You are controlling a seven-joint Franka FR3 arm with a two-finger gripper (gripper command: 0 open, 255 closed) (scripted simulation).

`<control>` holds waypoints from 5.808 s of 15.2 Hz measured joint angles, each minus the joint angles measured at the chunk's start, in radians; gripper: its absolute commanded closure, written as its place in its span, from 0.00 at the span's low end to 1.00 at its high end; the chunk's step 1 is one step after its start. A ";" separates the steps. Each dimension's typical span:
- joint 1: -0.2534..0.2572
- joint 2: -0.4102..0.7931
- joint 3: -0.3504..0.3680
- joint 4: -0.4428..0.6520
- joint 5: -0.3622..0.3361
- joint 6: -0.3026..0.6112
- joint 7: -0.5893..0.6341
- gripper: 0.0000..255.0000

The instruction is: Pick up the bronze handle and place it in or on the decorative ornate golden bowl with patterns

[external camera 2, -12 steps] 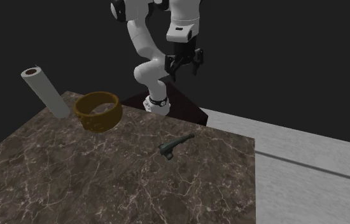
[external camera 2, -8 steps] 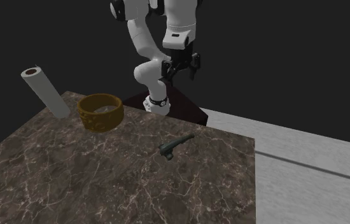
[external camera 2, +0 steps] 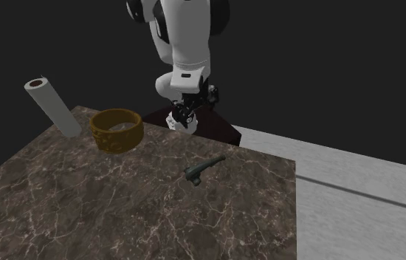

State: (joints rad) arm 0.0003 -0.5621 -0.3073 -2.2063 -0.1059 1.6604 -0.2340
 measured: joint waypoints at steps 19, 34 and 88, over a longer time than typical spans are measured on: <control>0.035 0.437 -0.234 0.200 0.114 0.154 -0.427 0.00; 0.034 0.438 -0.235 0.194 0.115 0.161 -0.427 1.00; -0.116 0.216 -0.417 0.491 -0.081 -0.310 -0.752 1.00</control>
State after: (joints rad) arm -0.1156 -0.3461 -0.7240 -1.7151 -0.1870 1.3503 -0.9862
